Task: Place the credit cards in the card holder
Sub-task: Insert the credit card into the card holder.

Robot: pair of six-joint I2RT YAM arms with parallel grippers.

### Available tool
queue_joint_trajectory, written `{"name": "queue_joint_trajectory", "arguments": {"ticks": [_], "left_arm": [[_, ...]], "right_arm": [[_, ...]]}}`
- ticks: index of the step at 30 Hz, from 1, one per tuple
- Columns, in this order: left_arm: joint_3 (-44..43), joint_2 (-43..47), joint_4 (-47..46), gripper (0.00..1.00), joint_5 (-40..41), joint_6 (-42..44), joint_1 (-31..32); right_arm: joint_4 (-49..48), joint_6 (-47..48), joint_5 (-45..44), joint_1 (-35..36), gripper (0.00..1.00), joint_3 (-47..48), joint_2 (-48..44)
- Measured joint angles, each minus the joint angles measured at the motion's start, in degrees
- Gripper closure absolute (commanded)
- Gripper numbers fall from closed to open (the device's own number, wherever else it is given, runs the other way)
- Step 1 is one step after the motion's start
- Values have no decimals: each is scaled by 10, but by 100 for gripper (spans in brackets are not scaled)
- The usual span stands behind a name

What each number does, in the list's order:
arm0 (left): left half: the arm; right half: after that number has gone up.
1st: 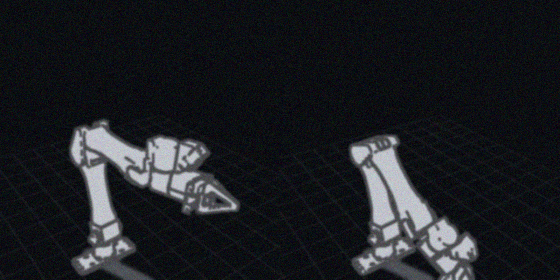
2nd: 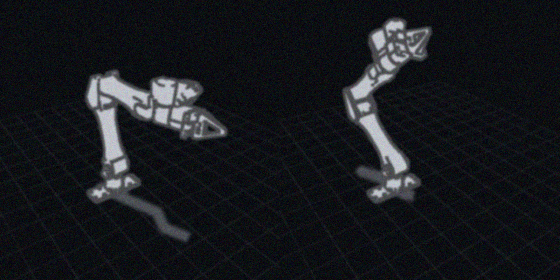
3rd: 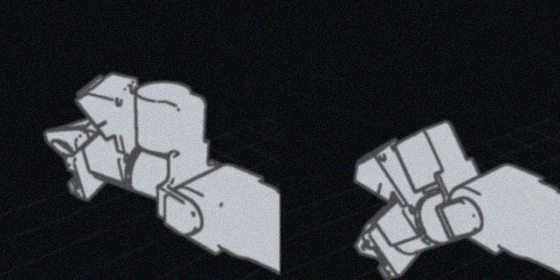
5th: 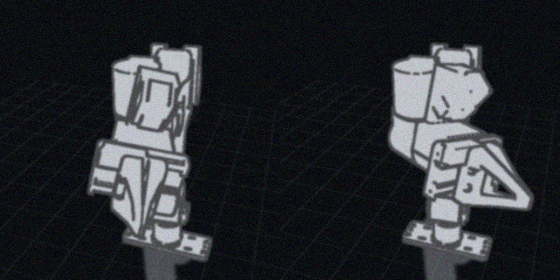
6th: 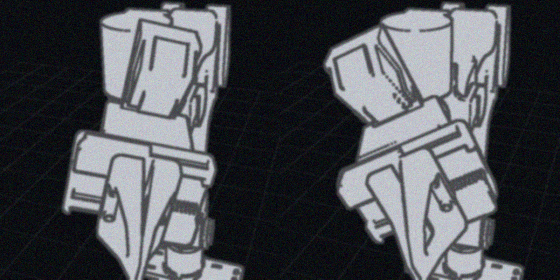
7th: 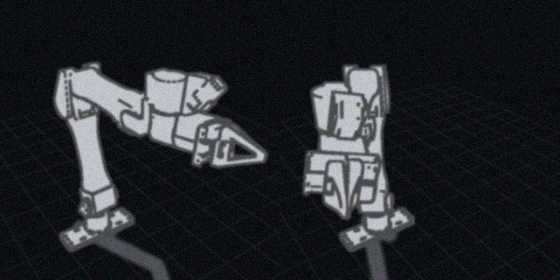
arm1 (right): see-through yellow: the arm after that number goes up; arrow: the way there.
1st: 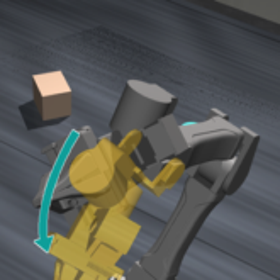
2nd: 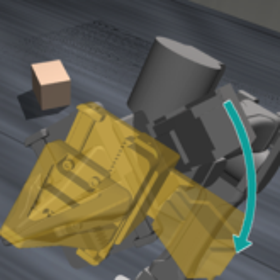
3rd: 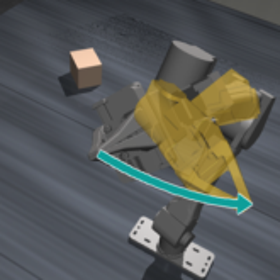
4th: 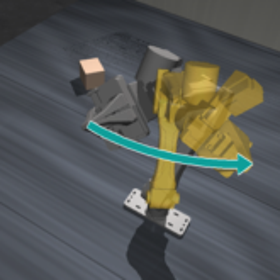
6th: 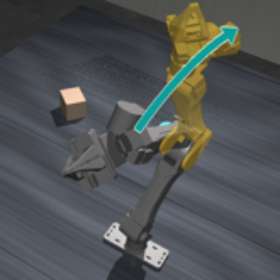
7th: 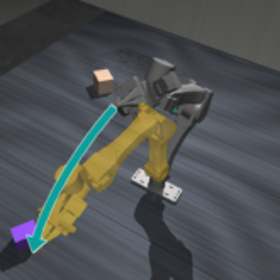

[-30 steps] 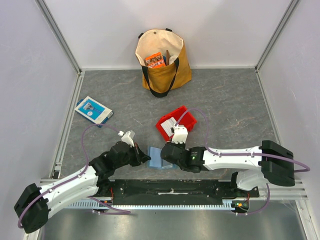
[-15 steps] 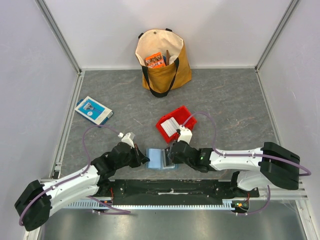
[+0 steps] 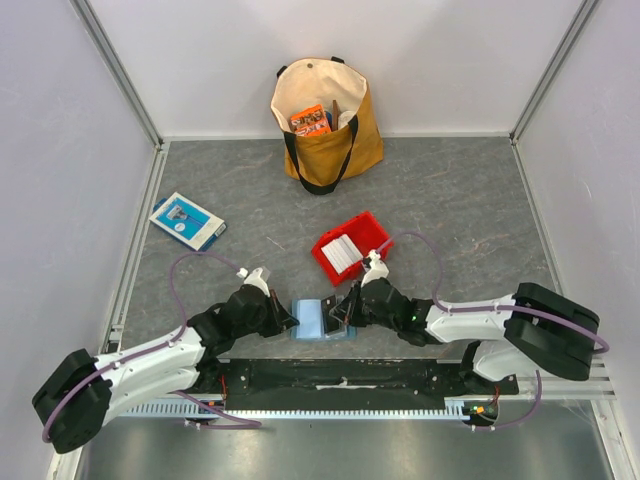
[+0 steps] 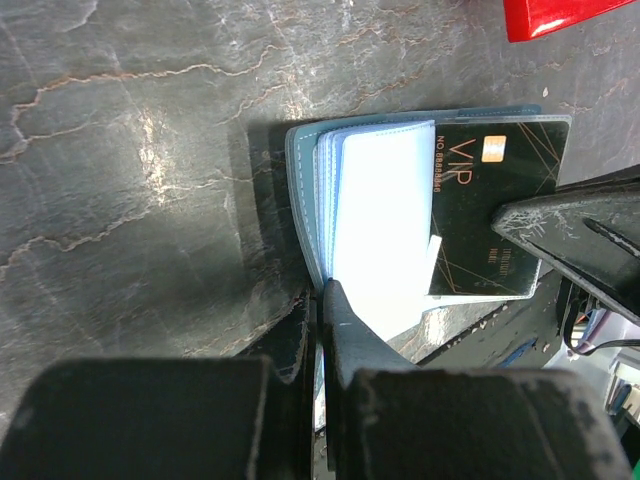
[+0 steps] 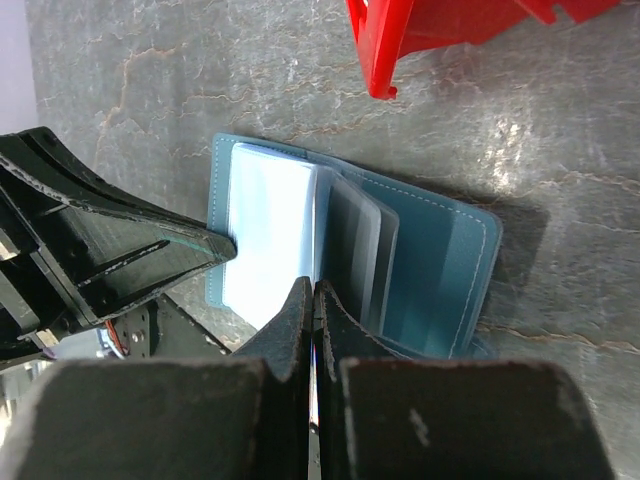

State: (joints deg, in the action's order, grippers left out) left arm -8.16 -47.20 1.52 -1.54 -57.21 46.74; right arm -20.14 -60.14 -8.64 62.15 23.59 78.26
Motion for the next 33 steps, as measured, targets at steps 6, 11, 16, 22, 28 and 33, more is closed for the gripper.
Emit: {"name": "queue_joint_trajectory", "arguments": {"ticks": [6, 11, 16, 22, 28, 33], "left_arm": [[1, 6, 7, 79, 0, 0, 0], [2, 23, 25, 72, 1, 0, 0], [2, 35, 39, 86, 11, 0, 0], [2, 37, 43, 98, 15, -2, 0], [2, 38, 43, 98, 15, -3, 0], [2, 38, 43, 98, 15, -3, 0]], "right_arm": [[-56, -28, 26, -9, 100, -16, 26], [-95, -47, 35, -9, 100, -25, 45], [-135, -70, 42, -9, 100, -44, 59], [-170, -83, 49, -9, 100, -52, 72], [-200, -97, 50, -9, 100, -59, 80], [-221, -105, 49, -9, 100, -60, 98]]}}
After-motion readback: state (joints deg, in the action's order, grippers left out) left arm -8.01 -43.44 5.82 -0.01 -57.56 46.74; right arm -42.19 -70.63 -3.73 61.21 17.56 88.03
